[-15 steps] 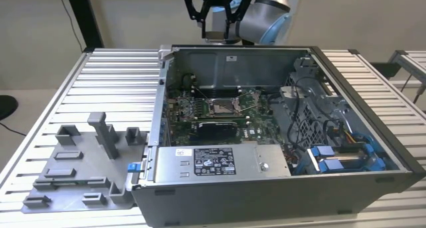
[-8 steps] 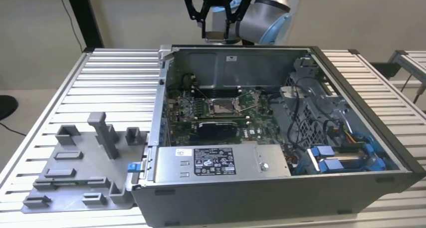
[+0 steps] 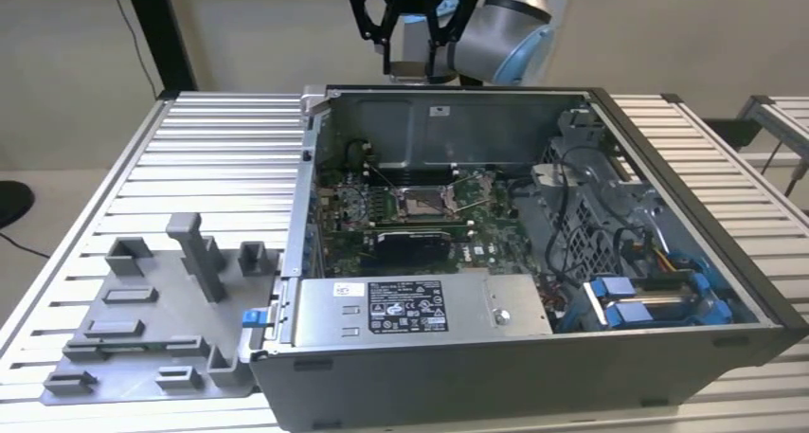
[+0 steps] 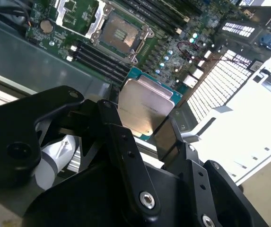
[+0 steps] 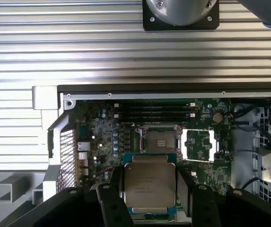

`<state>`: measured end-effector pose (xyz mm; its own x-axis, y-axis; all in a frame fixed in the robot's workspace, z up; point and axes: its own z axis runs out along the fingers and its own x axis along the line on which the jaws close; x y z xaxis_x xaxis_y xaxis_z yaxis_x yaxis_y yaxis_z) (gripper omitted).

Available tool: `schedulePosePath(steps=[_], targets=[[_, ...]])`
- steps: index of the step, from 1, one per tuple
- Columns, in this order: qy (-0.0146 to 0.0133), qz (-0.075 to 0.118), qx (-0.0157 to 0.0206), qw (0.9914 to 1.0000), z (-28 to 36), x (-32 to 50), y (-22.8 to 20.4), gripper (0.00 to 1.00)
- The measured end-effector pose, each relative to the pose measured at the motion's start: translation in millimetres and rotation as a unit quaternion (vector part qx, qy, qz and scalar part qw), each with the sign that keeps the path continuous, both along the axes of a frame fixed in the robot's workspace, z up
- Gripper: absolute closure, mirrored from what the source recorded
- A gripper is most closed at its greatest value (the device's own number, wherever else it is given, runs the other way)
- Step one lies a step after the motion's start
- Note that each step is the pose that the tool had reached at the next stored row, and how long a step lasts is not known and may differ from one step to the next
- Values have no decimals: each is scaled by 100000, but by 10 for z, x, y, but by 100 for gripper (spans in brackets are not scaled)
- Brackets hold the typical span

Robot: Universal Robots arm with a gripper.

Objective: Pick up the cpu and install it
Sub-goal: 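Place the cpu into insertion slot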

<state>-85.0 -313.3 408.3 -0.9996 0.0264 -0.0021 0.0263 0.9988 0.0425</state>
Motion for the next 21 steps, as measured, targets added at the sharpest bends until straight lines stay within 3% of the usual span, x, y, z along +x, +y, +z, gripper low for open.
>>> schedulePosePath(steps=[12,21], targets=[[-123,-1853,-3,99983,-217,3,-44,100],[-122,-130,0,100000,-381,24,-45,100]])
